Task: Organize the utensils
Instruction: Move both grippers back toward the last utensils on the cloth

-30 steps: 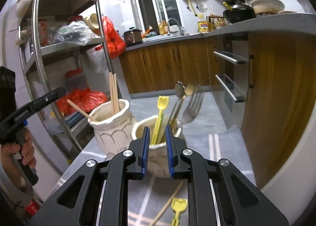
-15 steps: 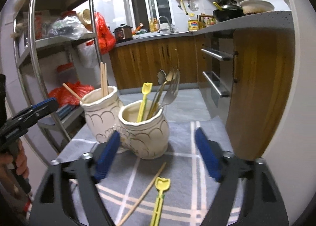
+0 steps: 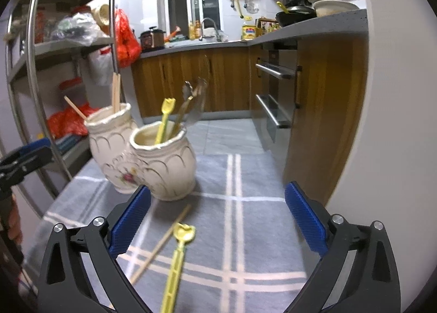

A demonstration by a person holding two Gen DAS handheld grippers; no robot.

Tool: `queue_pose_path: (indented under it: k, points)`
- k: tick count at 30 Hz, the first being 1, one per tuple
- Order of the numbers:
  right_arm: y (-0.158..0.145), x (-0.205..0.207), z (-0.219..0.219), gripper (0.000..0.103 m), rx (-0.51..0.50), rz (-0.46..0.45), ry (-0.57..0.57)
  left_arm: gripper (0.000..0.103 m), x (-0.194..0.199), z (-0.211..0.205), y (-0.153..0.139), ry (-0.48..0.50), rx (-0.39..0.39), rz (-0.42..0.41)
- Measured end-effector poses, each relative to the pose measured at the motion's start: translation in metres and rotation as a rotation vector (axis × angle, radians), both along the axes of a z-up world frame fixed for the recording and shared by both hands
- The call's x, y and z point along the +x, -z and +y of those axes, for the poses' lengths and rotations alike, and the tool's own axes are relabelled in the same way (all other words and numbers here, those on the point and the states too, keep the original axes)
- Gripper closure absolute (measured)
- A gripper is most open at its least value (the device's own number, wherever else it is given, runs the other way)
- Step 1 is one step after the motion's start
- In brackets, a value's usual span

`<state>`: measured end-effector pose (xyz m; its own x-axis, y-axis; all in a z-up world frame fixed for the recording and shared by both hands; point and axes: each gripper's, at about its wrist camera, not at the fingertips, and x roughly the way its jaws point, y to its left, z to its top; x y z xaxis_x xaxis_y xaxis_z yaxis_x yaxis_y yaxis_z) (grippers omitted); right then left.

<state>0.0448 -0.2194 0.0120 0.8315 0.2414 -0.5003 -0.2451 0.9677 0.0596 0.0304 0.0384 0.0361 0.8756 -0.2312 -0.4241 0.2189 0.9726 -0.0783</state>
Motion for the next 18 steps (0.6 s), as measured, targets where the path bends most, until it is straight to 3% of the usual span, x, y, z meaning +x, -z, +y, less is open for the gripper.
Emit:
queue_pose_path:
  k: [10, 18]
  points:
    - [0.024, -0.003, -0.001, 0.005, -0.045, 0.131, -0.028, 0.006, -0.003, -0.022, 0.02, 0.024, 0.099, 0.053]
    - [0.042, -0.003, 0.016, 0.005, -0.099, 0.215, -0.064, 0.006, -0.001, -0.026, 0.036, 0.043, 0.109, 0.11]
